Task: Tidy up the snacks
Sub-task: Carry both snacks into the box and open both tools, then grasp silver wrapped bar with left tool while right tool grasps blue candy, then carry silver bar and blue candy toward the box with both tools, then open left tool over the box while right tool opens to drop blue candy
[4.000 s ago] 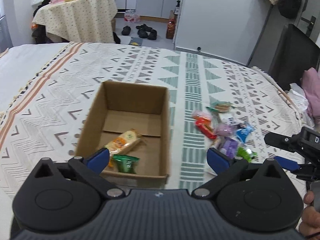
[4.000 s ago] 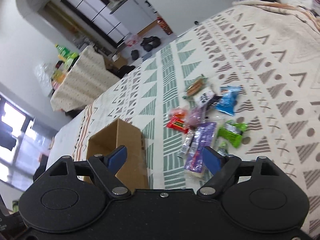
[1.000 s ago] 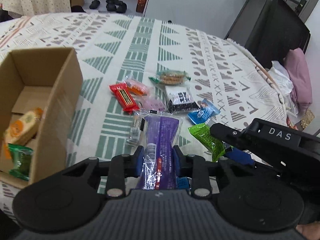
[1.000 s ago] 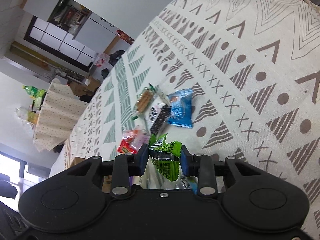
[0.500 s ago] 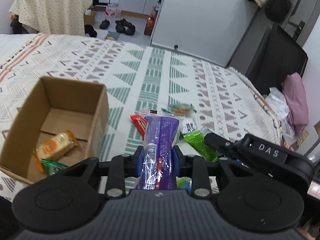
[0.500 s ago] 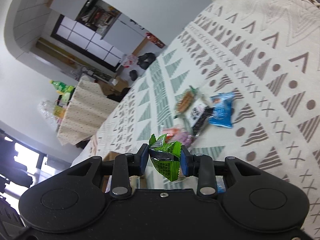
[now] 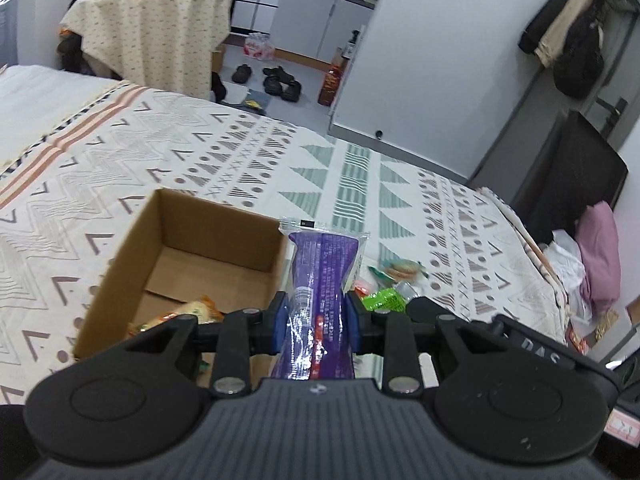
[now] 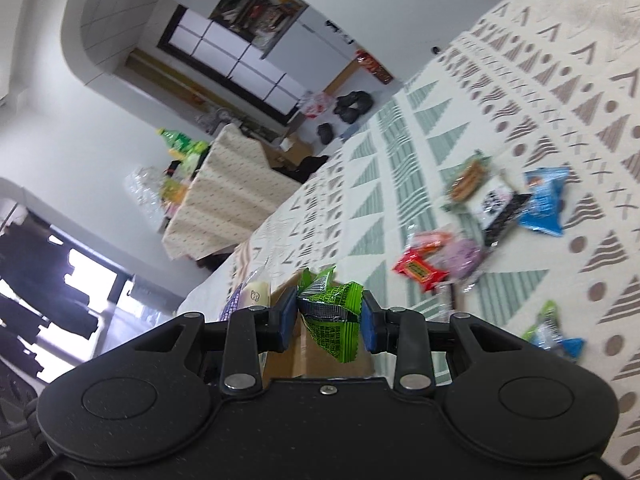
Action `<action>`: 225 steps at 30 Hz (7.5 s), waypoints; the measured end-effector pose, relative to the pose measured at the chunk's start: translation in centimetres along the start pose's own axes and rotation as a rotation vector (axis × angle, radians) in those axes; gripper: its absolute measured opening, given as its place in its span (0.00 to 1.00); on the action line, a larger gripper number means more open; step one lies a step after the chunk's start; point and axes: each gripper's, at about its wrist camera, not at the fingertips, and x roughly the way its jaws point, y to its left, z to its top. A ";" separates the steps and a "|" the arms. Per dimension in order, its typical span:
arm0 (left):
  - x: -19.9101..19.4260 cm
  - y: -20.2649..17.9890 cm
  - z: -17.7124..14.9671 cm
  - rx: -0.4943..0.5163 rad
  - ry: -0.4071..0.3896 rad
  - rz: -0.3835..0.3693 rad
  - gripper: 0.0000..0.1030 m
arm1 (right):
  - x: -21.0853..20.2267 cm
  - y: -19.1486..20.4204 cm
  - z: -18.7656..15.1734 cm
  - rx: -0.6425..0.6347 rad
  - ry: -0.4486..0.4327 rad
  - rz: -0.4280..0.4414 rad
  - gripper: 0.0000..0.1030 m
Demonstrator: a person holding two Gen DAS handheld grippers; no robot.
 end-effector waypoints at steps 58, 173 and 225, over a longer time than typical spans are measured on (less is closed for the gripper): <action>0.9 0.3 -1.7 -0.009 0.084 0.049 0.89 | -2.6 -2.1 -1.5 0.100 0.053 -0.227 0.73; 0.2 1.7 0.2 -0.056 -0.020 0.081 0.17 | 0.4 1.0 -0.7 -0.054 -0.090 0.002 0.27; 0.6 9.0 0.6 -0.157 0.103 0.192 0.99 | 3.6 5.4 -3.5 -0.158 -0.002 -0.091 0.88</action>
